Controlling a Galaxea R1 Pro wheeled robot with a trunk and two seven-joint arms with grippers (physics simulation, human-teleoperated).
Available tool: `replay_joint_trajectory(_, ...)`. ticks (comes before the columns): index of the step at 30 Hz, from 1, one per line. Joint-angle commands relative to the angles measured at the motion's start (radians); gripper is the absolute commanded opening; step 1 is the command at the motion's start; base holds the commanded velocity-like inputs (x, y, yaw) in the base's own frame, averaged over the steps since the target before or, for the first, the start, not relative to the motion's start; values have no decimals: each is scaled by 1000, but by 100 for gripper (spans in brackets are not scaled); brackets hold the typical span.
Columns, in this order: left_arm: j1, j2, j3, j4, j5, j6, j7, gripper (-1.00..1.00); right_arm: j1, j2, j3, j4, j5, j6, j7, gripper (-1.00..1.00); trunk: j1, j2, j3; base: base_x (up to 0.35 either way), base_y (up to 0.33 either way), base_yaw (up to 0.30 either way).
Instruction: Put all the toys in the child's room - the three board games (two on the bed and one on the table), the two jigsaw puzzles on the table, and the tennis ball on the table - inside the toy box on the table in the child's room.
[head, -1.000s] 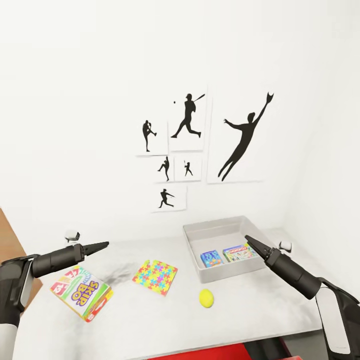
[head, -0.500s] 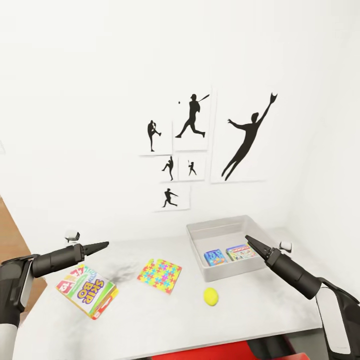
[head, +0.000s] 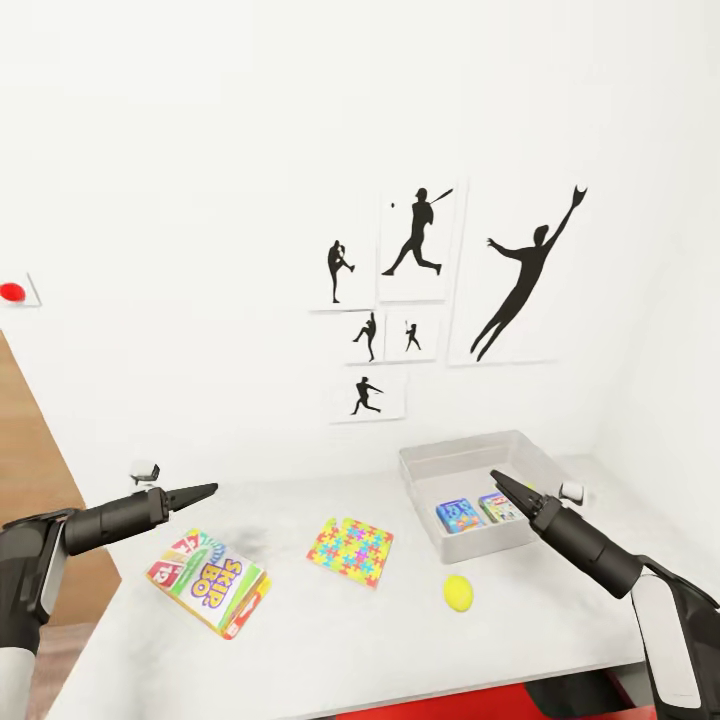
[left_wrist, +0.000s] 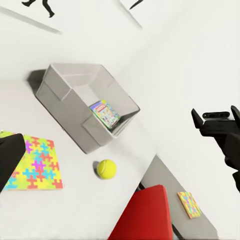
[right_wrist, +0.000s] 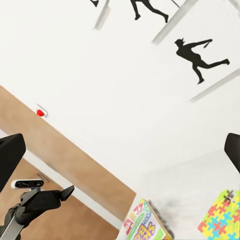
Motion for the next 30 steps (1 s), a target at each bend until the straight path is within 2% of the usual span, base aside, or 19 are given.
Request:
replay_joint_trajectory(1, 0, 0, 1, 0, -4, 11, -6, 100, -1, 0, -1, 0, 0, 6, 2, 100, 0, -1, -1, 0, 286, -5)
replay_joint_trajectory(15, 0, 0, 1, 0, -4, 11, -7, 100, -1, 1, -1, 0, 3, 4, 1, 100, 0, -1, -15, -41, 280, -126)
replay_joint_trajectory(24, 0, 0, 1, 0, -4, 11, -6, 100, -1, 4, -1, -1, 3, 2, 1, 100, 0, -1, -16, -107, 137, -27)
replay_joint_trajectory(30, 0, 0, 1, 0, -4, 10, -6, 100, -1, 5, -1, -1, 3, 2, 3, 100, 0, -1, -10, -46, 35, 92)
